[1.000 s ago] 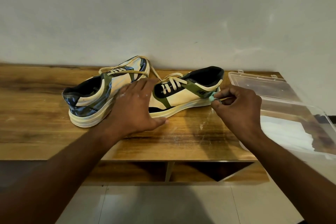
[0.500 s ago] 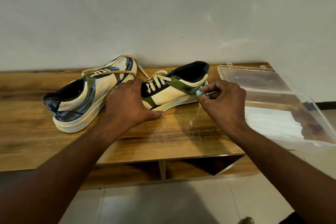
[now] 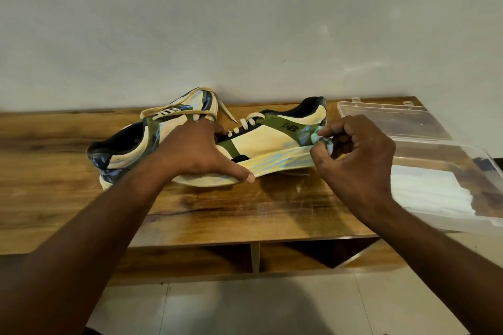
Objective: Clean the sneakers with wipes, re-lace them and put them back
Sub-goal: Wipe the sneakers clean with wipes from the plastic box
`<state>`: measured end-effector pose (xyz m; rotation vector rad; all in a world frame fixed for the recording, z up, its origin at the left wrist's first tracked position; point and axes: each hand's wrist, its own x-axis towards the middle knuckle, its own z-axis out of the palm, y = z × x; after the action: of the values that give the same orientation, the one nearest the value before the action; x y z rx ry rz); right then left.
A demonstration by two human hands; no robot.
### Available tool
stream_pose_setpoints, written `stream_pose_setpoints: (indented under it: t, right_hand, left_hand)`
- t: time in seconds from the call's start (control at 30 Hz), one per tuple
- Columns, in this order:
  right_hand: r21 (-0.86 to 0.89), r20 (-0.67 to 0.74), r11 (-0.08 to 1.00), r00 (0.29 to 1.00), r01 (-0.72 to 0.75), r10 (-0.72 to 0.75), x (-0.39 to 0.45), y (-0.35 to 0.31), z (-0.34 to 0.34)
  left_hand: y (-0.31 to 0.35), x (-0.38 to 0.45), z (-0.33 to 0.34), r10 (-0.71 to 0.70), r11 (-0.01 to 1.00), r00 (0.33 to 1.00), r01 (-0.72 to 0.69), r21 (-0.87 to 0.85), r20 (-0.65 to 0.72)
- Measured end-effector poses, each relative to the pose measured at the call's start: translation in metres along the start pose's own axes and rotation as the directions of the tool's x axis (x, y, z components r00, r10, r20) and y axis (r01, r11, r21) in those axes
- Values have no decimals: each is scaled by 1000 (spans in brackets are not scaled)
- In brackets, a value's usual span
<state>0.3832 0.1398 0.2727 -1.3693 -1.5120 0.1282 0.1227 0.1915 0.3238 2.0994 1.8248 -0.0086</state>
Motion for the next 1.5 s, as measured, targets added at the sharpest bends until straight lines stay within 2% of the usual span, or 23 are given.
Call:
stream_pose_setpoints:
  t: [0.17,0.37,0.77,0.93,1.13,1.33,1.5]
  right_hand:
    - [6,11,1000,1000,12,-12,-3,0,3]
    - [107,-104,990,990,-87,98,4,2,8]
    - [96,32,985,989,-145,142,18,13,16]
    - [133,103,969,975,-209,196,22,16,14]
    - [140,88,970,979,-196,186,24,15,15]
    - [74,69,986,987,-150,145,26,12,19]
    - [42,61,988,988,-147,144,25,11,17]
  left_hand:
    - [-2,1,-8,21,1000,999,-21,9,38]
    - [-4,4,-9,49,999,999,-49,2,24]
    - [-2,4,-3,78,979,995,-65,194,-62]
    - [-4,4,3,92,977,989,-67,205,-117]
    - [-2,2,7,84,970,989,-54,239,-120]
    - [3,-3,15,125,921,987,-78,382,-102]
    - [0,-3,16,147,918,979,-84,388,-138]
